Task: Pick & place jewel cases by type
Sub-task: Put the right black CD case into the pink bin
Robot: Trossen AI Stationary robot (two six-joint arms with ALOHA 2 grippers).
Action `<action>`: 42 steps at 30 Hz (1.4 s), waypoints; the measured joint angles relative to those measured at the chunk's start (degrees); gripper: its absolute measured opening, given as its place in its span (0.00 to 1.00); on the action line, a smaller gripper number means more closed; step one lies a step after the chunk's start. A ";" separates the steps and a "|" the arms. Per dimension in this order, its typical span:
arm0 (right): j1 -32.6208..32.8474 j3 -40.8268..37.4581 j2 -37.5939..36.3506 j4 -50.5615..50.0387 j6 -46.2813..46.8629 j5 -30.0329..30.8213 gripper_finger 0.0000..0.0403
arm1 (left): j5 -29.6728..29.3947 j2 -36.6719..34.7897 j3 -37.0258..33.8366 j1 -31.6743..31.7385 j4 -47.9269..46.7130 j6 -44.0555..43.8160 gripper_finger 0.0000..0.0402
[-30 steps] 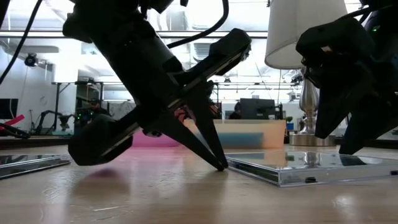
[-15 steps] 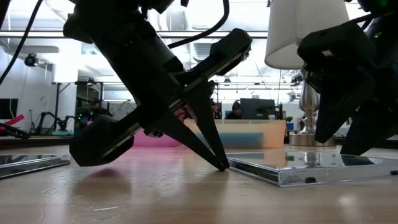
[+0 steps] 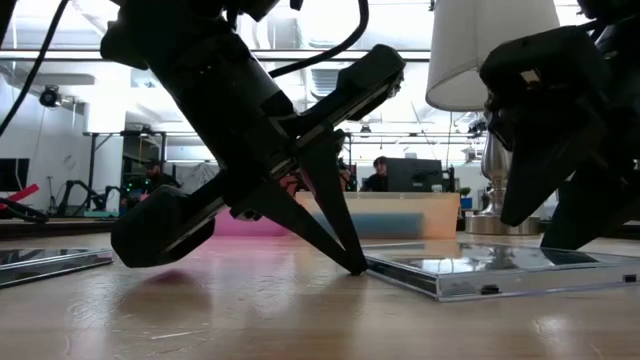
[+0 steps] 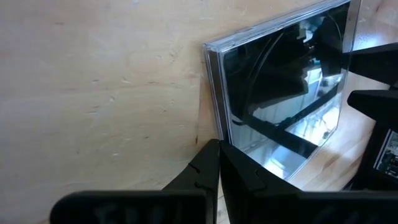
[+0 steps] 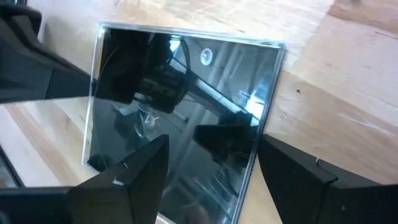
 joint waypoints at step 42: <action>2.39 4.85 -4.69 -3.58 -1.25 -1.79 0.58 | 1.09 0.00 -0.03 0.17 -1.21 3.45 0.00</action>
